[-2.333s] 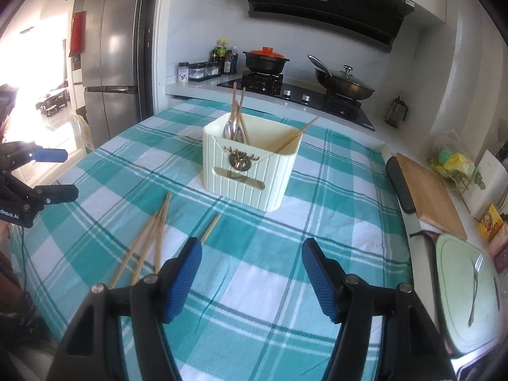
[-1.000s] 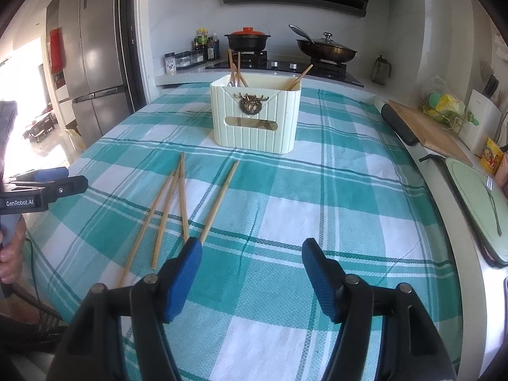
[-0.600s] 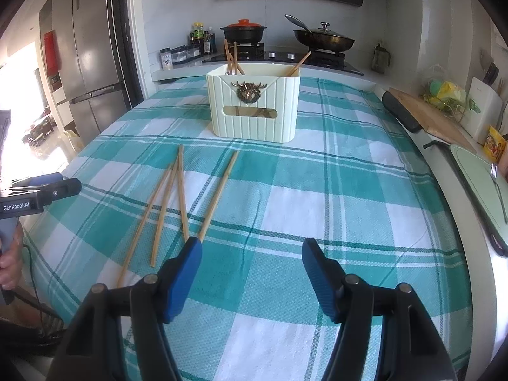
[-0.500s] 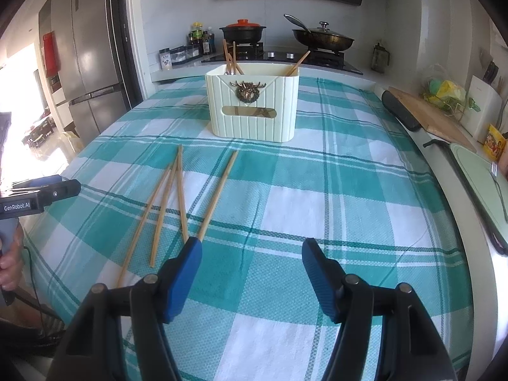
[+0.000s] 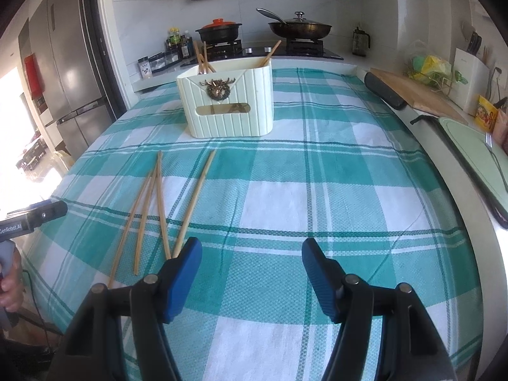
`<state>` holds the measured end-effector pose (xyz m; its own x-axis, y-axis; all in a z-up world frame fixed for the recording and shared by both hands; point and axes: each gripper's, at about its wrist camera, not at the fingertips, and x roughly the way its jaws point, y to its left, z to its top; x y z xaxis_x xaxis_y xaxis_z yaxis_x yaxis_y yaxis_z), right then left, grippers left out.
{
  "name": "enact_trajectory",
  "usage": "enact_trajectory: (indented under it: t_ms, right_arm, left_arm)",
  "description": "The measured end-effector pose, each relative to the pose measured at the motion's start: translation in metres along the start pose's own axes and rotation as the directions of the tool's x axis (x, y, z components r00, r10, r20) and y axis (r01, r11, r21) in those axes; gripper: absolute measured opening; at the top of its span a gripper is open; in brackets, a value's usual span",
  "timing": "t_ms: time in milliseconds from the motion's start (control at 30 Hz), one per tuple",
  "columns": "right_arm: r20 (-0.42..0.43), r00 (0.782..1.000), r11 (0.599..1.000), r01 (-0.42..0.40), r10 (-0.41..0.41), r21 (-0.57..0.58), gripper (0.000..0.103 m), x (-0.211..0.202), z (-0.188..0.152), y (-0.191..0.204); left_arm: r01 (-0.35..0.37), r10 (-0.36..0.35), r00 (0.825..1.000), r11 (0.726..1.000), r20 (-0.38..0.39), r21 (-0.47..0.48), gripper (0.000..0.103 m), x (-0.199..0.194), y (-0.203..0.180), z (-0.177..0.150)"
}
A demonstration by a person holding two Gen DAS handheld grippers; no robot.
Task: Organize utensils
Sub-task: 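Move both open tools back over the chopsticks on the cloth, then close the right tool on a chopstick while the left tool grasps another chopstick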
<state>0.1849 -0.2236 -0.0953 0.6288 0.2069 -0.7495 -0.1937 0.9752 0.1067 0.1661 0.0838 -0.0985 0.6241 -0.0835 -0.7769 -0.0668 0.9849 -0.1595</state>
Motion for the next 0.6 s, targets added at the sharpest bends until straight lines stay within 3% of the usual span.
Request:
enact_trajectory:
  t_ms: [233, 467, 600]
  right_arm:
    - [-0.044, 0.996, 0.997, -0.074, 0.074, -0.006, 0.066, 0.027, 0.011, 0.015]
    - [-0.107, 0.988, 0.984, -0.124, 0.111, -0.128, 0.038, 0.055, 0.021, 0.046]
    - [-0.137, 0.982, 0.979, -0.150, 0.131, -0.141, 0.036, 0.077, 0.036, 0.054]
  left_arm:
    - [0.048, -0.049, 0.998, 0.999, -0.047, -0.006, 0.093, 0.018, -0.008, 0.001]
    - [0.037, -0.035, 0.997, 0.999, -0.070, 0.037, 0.093, 0.048, -0.039, 0.002]
    - [-0.012, 0.017, 0.997, 0.998, -0.073, 0.066, 0.093, 0.065, -0.048, 0.005]
